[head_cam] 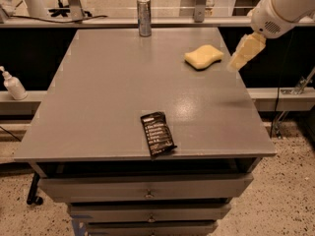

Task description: Move sponge near rxbar chocolate

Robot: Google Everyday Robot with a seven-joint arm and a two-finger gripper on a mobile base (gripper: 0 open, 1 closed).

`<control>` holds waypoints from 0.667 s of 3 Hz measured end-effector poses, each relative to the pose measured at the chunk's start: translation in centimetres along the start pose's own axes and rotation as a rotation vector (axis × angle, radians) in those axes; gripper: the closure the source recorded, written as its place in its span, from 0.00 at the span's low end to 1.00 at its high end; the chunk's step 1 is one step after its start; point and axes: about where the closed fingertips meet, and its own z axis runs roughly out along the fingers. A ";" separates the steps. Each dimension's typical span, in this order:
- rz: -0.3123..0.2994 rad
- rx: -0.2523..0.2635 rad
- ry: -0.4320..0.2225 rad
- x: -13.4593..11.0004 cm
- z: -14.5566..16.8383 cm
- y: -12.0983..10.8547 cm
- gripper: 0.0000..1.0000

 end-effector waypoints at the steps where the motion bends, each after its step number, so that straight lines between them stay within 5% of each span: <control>1: 0.154 -0.015 -0.115 0.4 4.6 -3.0 0.00; 2: 0.268 -0.044 -0.213 -0.1 8.7 -4.7 0.00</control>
Offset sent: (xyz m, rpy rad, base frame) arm 0.1317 0.0031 -0.0732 0.5116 0.0173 -0.1717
